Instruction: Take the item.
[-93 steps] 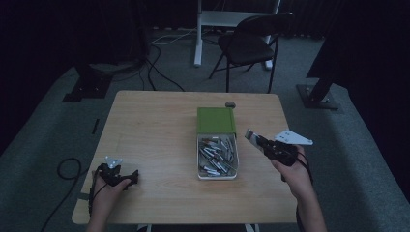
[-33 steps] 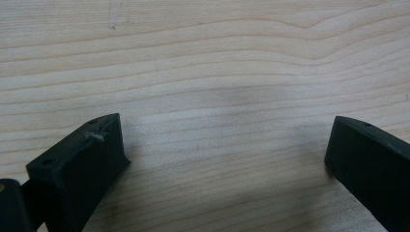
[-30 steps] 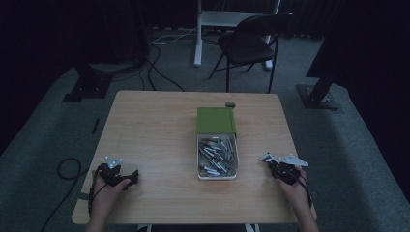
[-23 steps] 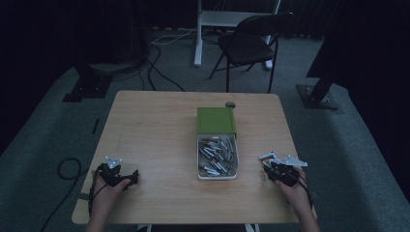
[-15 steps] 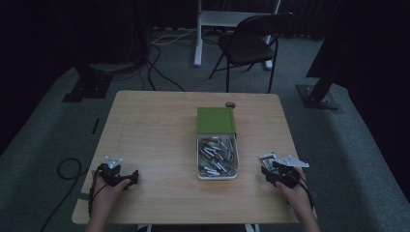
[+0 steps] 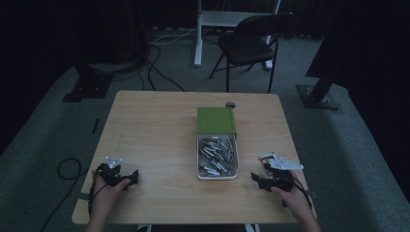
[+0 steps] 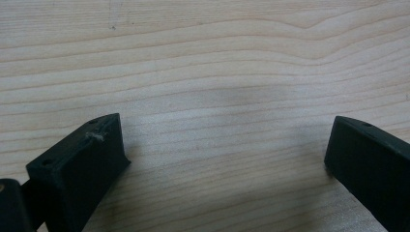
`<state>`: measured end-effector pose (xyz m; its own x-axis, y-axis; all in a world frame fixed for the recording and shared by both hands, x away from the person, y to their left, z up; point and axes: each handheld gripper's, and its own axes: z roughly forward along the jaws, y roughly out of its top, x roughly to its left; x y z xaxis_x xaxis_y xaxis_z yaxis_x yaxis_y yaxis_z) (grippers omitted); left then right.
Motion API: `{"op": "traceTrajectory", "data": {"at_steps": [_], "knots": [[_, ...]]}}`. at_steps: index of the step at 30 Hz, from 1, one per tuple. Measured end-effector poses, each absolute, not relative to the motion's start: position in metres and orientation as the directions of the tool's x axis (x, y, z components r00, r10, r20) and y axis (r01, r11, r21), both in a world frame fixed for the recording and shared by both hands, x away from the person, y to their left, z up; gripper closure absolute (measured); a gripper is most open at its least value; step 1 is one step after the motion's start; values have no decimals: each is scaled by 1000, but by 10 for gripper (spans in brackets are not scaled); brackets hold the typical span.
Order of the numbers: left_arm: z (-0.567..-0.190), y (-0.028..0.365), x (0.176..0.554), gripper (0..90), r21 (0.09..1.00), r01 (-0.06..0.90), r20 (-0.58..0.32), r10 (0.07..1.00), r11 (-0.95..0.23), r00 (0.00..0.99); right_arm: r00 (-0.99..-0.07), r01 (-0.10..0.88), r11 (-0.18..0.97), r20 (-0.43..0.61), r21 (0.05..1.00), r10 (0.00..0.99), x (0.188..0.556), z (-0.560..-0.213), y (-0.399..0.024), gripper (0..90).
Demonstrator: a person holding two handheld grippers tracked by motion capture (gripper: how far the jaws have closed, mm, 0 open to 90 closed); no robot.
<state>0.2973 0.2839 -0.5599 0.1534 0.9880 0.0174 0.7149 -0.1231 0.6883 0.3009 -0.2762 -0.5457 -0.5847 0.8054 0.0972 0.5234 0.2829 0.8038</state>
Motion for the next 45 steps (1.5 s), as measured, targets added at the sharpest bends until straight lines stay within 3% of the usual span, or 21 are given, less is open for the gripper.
{"op": "traceTrajectory", "data": {"at_steps": [22,35,45], "knots": [[-560,284,297,13,689,714,17,988,-123,153,-713,471,387,83,793,696,299,-557,-253,153],[-560,283,296,13,688,717,16,991,-110,136,-800,410,528,15,743,600,298,-564,-244,147],[-560,281,296,15,689,710,17,982,-147,187,-799,414,549,0,726,602,298,-565,-242,123]]}}
